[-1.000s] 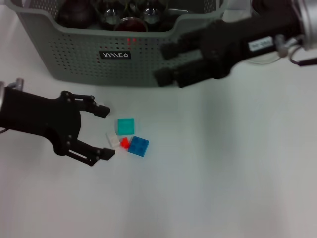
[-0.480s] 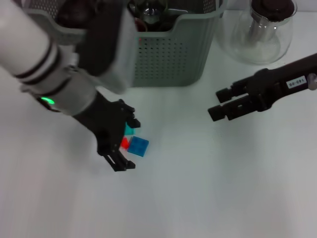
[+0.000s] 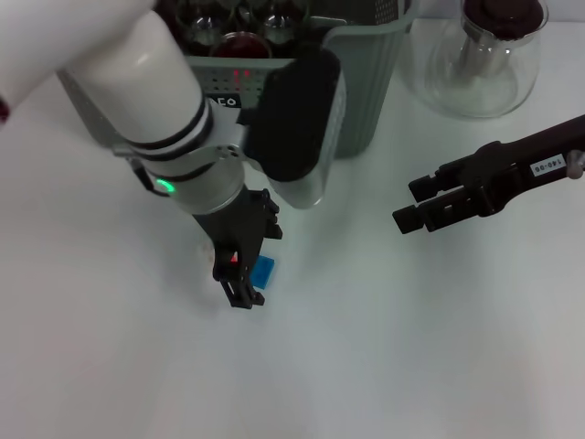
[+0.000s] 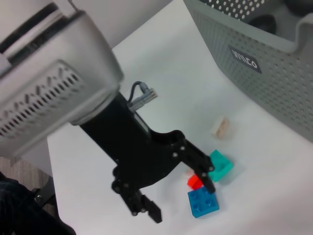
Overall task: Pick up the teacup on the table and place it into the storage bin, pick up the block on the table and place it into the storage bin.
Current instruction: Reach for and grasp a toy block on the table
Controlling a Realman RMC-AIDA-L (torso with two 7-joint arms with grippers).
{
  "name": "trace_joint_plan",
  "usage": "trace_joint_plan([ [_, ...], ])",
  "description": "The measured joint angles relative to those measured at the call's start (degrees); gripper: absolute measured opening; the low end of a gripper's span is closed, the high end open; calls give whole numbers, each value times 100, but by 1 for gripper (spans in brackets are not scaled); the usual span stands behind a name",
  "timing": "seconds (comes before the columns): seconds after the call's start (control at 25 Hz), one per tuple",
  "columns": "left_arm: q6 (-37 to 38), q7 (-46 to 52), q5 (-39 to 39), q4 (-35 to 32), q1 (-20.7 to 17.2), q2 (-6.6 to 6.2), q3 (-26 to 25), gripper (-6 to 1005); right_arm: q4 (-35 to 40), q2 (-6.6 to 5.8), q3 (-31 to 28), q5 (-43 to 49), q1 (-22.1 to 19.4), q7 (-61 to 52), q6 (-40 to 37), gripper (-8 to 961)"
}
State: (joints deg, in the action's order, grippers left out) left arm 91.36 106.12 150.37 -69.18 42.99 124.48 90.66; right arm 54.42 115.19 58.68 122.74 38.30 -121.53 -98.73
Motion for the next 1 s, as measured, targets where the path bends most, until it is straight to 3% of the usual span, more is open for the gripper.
trace_joint_plan([
  [0.36,-539,66,103,862,478,-3,285,890,-78,54,0,136,7,40,175,778],
  [0.84,-783,141,186,1168,510,-4,337,891,-116,125,53,145,39,214,291,777],
  [1.0,-786,160,223,1226,514,4,344,754,-229,127,68,176,94,275,325,777],
])
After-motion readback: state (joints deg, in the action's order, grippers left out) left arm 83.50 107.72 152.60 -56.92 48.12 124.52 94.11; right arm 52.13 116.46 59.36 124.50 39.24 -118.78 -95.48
